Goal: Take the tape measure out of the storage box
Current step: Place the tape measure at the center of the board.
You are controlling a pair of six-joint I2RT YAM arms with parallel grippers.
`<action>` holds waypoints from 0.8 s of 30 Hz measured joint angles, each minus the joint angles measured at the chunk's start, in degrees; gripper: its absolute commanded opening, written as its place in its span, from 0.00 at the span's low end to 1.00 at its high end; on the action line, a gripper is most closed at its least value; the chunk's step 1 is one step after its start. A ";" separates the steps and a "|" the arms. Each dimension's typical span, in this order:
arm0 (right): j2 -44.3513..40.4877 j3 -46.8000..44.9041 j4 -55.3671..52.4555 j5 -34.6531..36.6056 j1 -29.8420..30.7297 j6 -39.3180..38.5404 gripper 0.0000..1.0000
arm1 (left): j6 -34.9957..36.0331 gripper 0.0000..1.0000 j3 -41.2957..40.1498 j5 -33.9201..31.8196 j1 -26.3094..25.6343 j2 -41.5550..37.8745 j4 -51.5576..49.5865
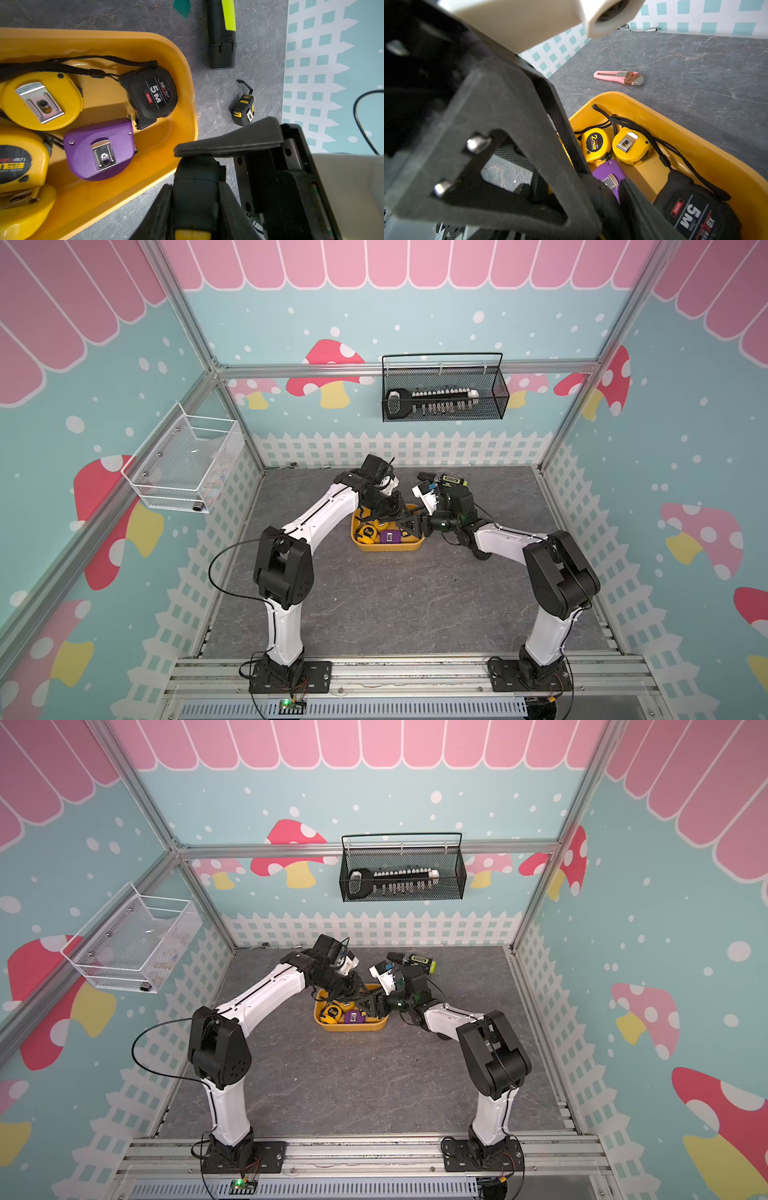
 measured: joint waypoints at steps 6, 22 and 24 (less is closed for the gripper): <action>-0.09 -0.52 -5.20 2.89 -0.42 1.84 0.33 | 0.50 0.99 -0.02 -3.26 -0.31 -2.80 0.35; -21.94 -3.76 -48.15 21.57 -14.21 -6.86 0.34 | 10.88 0.99 9.20 -24.55 -2.12 9.75 -3.80; -22.36 -5.16 -51.80 23.50 -14.84 -7.52 0.34 | 11.02 0.99 13.09 -24.76 -3.32 14.78 -4.59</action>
